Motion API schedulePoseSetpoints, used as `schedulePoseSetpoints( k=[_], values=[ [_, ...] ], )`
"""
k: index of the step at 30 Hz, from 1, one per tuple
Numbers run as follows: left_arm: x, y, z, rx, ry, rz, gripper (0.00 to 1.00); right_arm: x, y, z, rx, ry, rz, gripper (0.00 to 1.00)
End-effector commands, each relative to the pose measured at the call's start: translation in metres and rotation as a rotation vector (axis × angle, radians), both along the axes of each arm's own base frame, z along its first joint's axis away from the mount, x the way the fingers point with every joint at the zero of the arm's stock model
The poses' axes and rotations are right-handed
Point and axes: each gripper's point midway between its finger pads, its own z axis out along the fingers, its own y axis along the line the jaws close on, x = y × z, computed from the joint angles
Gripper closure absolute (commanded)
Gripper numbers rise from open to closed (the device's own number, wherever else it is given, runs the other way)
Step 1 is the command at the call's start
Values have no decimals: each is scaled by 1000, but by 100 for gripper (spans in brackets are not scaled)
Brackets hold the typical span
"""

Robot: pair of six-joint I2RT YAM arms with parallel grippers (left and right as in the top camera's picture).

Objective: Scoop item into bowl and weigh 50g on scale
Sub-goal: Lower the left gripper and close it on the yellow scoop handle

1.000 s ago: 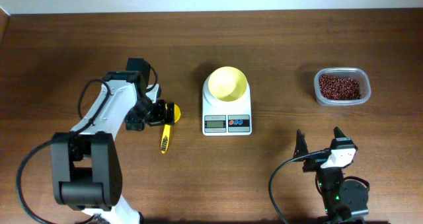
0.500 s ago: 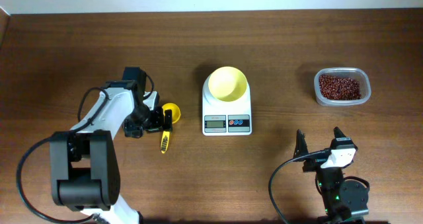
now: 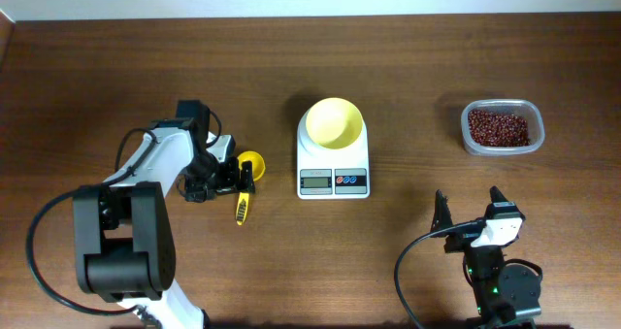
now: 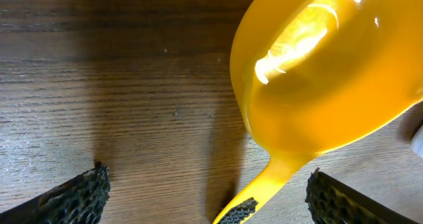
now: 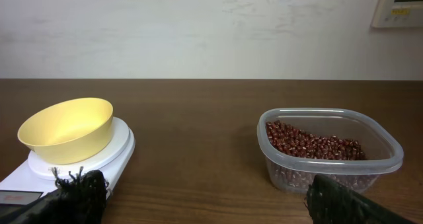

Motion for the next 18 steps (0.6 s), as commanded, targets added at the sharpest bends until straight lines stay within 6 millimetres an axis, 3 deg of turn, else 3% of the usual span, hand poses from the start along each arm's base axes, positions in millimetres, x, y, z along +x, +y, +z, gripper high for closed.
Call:
schedulePoseSetpoints(
  k=[1,18],
  values=[
    [-5,-8,-13,-57,30,-23,1,0,-2,-4,4,11,-10,1],
    [-16,-16,-21,-94,49,-27,1,0,-2,-4,4,11,-10,1]
  ],
)
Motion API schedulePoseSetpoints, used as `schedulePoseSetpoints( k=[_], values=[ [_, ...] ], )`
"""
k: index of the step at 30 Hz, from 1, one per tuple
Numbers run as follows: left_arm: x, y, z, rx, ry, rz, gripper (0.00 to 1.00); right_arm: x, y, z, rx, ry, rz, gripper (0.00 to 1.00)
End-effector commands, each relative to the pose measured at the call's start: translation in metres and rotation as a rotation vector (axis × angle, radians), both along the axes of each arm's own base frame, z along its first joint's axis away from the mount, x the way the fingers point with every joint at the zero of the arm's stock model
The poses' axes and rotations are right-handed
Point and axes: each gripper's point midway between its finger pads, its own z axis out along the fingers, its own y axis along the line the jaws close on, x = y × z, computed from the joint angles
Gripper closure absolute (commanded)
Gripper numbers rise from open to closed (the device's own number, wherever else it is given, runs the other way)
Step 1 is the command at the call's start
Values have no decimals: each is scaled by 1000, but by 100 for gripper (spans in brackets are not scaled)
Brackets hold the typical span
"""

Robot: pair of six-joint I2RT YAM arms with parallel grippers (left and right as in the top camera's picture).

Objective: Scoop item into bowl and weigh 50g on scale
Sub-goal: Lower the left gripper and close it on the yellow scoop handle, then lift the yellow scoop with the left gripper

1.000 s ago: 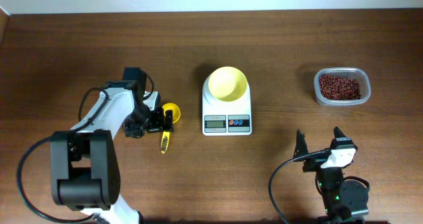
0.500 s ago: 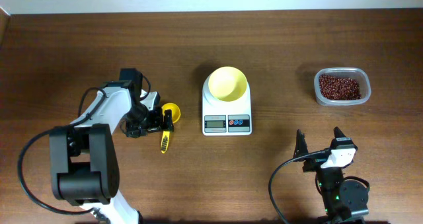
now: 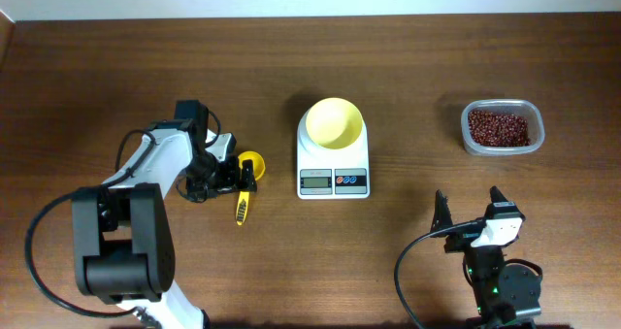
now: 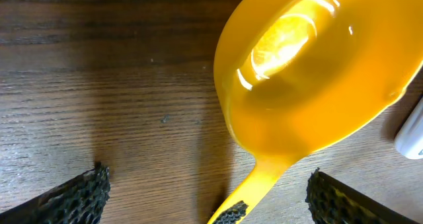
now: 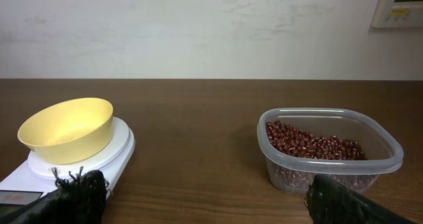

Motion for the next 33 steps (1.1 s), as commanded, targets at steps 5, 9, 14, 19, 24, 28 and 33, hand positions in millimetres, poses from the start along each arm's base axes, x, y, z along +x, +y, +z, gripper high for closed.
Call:
schedulePoseSetpoints(
  k=[5,9,14,19,24,28,33],
  values=[
    [-19,-12,-21,-62,72,-28,1,0,-2,-4,4,10,-10,1],
    [-19,-20,-18,-115,54,-70,1,0,-2,-4,4,10,-10,1],
    [-19,-20,-18,-114,55,-70,1,0,-2,-4,4,10,-10,1],
    [-24,-20,-22,-114,63,-69,1,0,-2,-4,4,10,-10,1],
    [-29,-20,-33,-113,51,-69,1,0,-2,-4,4,10,-10,1],
    [-27,-20,-34,-113,42,-70,1,0,-2,-4,4,10,-10,1],
    [-21,-20,-34,-111,16,-72,1,0,-2,-4,4,10,-10,1]
  ],
)
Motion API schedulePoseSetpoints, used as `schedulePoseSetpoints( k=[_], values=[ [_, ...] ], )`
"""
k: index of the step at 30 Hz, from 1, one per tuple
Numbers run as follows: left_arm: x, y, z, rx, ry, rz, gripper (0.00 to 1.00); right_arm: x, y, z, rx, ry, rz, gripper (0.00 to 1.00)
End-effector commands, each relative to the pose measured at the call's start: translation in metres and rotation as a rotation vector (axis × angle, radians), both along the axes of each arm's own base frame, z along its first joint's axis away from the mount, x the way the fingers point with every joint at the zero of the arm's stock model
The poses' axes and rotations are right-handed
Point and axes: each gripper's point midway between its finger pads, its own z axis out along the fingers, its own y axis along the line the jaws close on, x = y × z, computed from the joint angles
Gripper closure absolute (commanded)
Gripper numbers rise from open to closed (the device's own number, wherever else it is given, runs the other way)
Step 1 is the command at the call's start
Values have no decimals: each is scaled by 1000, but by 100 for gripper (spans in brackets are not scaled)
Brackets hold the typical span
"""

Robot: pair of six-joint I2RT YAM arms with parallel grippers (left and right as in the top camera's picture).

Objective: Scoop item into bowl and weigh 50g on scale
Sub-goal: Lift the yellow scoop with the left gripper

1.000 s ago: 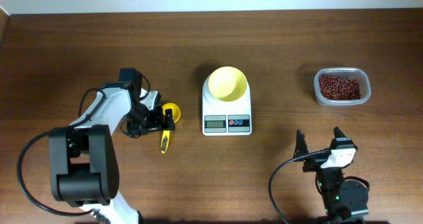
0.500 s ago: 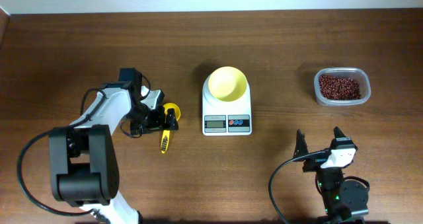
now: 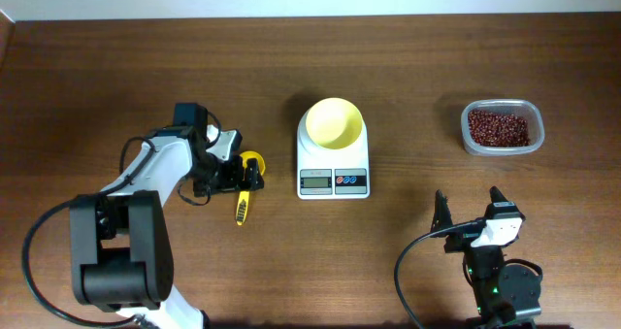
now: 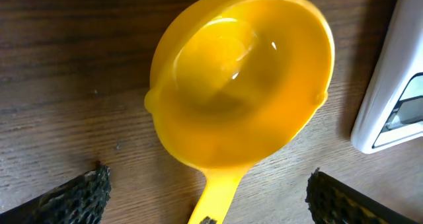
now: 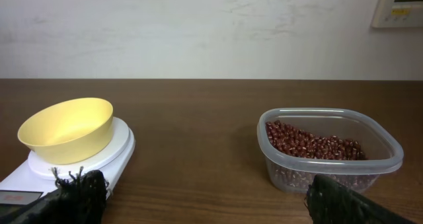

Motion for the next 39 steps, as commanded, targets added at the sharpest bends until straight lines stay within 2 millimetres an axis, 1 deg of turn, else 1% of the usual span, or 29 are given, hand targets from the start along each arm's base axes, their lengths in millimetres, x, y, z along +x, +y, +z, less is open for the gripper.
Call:
schedulePoseSetpoints(
  k=[1,22,27,29,32,33,34,36,39],
  values=[
    [-29,-3,-37,-6,116,-28,1,0,-2,-4,4,11,-10,1],
    [-29,-3,-38,-9,112,-28,1,0,-2,-4,4,11,-10,1],
    [-25,-4,-38,-9,95,-28,1,0,-2,-4,4,11,-10,1],
    [-29,-5,-40,-9,107,-33,1,0,-2,-4,4,11,-10,1],
    [-37,-13,-45,-8,113,-61,0,0,-2,-4,4,11,-10,1],
    [-40,-17,-46,-7,119,-76,6,0,-2,-4,4,11,-10,1],
    [-42,-19,-46,-6,122,-80,10,0,-2,-4,4,11,-10,1],
    [-42,-22,-46,-4,132,-64,10,0,-2,-4,4,11,-10,1],
    [-48,-21,-46,2,177,-18,15,0,-2,-4,4,10,-10,1]
  ],
)
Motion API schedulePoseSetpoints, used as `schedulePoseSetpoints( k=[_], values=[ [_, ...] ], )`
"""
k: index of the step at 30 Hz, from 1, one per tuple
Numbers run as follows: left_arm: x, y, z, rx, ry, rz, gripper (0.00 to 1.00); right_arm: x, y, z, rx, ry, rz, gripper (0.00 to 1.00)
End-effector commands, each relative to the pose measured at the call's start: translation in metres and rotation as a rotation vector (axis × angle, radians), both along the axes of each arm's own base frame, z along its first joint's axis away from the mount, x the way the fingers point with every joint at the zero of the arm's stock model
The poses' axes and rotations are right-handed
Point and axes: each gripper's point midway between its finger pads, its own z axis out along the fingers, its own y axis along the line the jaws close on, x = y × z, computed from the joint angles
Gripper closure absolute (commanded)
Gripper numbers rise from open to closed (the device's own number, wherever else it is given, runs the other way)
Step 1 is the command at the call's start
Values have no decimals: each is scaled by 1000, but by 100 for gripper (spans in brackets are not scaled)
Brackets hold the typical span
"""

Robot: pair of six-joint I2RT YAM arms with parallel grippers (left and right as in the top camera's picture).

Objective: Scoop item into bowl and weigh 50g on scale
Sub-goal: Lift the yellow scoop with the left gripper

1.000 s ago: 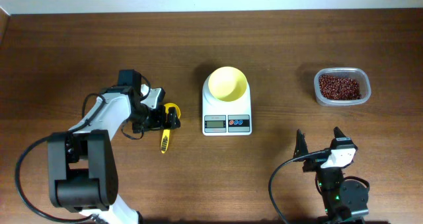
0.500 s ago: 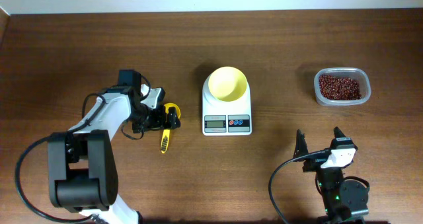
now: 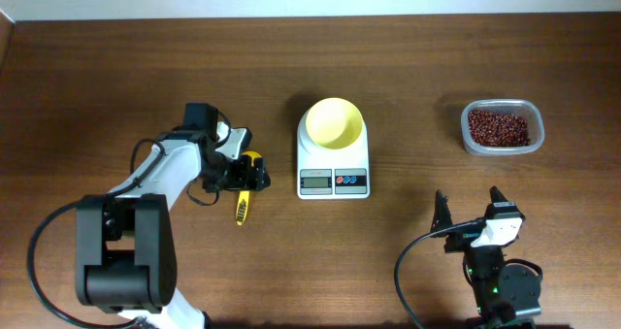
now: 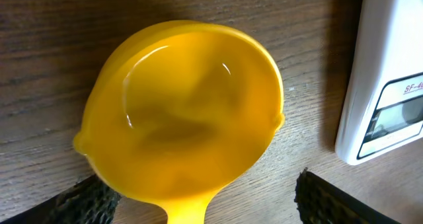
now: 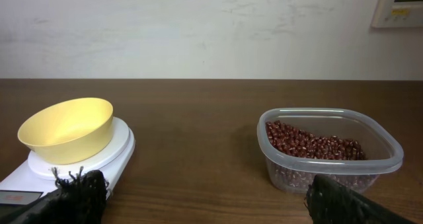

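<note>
A yellow scoop lies on the table left of the scale; its empty bowl (image 4: pixel 182 112) fills the left wrist view, and its handle (image 3: pixel 242 208) points toward the front. My left gripper (image 4: pixel 205 207) is open low over it, a finger on either side of the scoop's neck, touching nothing. A white scale (image 3: pixel 333 164) carries the empty yellow bowl (image 3: pixel 334 122). A clear tub of red beans (image 3: pixel 502 127) sits at the far right. My right gripper (image 5: pixel 211 197) rests open near the front edge, facing the bowl (image 5: pixel 66 128) and the tub (image 5: pixel 328 148).
The scale's corner (image 4: pixel 390 85) lies just right of the scoop. Bare wooden tabletop (image 3: pixel 417 96) separates the scale from the bean tub. A pale wall (image 5: pixel 198 26) stands behind the table.
My left gripper has shifted right toward the scale, so the scoop's bowl sits more to the left in its view and more of the scale shows. It remains open. The right arm is unchanged.
My left gripper stood open low over the scoop, whose bowl filled the right of its view. At each later moment it was further right, bringing the scale into view. The scoop stayed on the table and the right arm never moved.
</note>
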Motion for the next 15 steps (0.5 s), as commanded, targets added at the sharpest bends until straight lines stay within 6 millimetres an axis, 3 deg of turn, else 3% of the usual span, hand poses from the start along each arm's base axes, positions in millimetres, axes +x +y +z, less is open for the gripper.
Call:
schedulePoseSetpoints(
  k=[1,4,6,10,15],
  values=[
    [-54,-2,-43,22,238,27,15,0,-2,-4,5,11,-10,1],
    [-61,-1,-42,28,268,27,16,0,-2,-4,5,10,-10,1],
    [-63,-1,-42,27,275,27,25,0,-2,-4,5,11,-10,1],
    [-70,5,-46,63,292,28,25,0,-2,-4,5,11,-10,1],
    [-69,5,-47,63,286,29,42,0,-2,-4,5,11,-10,1]
  ],
)
